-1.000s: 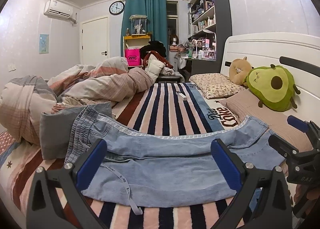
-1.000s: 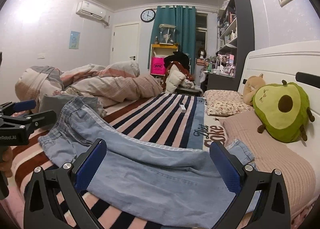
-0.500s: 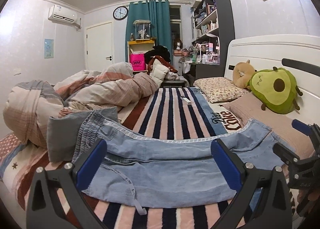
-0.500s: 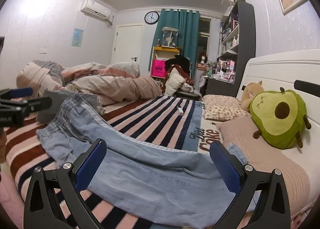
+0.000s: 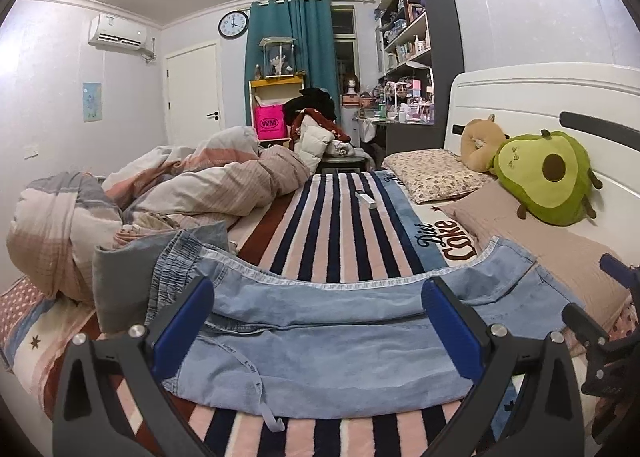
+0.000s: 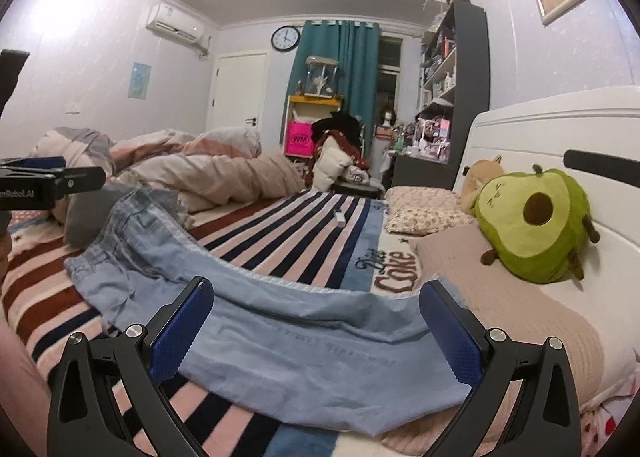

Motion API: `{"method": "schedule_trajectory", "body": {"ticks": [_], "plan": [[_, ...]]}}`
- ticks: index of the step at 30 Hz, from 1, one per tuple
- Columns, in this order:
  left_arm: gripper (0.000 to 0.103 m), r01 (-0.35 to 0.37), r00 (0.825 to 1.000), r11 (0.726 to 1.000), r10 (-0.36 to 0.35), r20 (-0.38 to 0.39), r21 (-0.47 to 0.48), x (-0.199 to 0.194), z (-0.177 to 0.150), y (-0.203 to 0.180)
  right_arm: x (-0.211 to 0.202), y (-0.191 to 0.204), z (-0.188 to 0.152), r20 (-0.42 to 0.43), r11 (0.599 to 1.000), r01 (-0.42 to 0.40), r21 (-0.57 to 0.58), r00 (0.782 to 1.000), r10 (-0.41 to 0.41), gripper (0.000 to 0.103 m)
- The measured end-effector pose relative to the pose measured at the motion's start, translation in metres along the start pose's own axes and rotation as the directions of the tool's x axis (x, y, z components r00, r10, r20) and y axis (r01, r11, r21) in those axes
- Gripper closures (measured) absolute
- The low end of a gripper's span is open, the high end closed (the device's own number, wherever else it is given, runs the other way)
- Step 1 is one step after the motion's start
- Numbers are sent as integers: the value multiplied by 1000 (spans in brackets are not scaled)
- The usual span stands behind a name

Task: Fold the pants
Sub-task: 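Grasp the jeans waistband with the left gripper while the right gripper grasps a leg hem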

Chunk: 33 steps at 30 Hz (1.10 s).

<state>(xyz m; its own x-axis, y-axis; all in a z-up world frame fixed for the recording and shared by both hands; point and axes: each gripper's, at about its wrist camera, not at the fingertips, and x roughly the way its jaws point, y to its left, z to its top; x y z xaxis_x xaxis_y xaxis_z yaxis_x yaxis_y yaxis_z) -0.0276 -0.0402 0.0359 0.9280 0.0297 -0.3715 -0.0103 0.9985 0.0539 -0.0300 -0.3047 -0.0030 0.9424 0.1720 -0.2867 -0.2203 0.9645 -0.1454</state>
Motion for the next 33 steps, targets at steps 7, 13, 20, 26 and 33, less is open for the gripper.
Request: {"method": "schedule_trajectory", "body": {"ticks": [7,13,20,26,33], "plan": [[1,53,999,999,-53,-4,1,5,18,-13,9,5,1,-13,1000,-8,5,1000,8,0],[1,70,998,997,-70,7,12,17,22,-16,12,3,6,5,1000,7,-4,1000,-7,0],[1,58,998,998,-59,-14,-23,32,16,-10,20,1,10,2,1000,-3,-4,1000,3,0],[1,39,999,999,-39,-17,-17,34,12,-8,30,-5,6,-14,999,-21,35,1000,22,0],[1,39,999,999,-40,-24,-32,41,-5,15,44,-11,-13,-107,998,10,63,994,-4,0]]}}
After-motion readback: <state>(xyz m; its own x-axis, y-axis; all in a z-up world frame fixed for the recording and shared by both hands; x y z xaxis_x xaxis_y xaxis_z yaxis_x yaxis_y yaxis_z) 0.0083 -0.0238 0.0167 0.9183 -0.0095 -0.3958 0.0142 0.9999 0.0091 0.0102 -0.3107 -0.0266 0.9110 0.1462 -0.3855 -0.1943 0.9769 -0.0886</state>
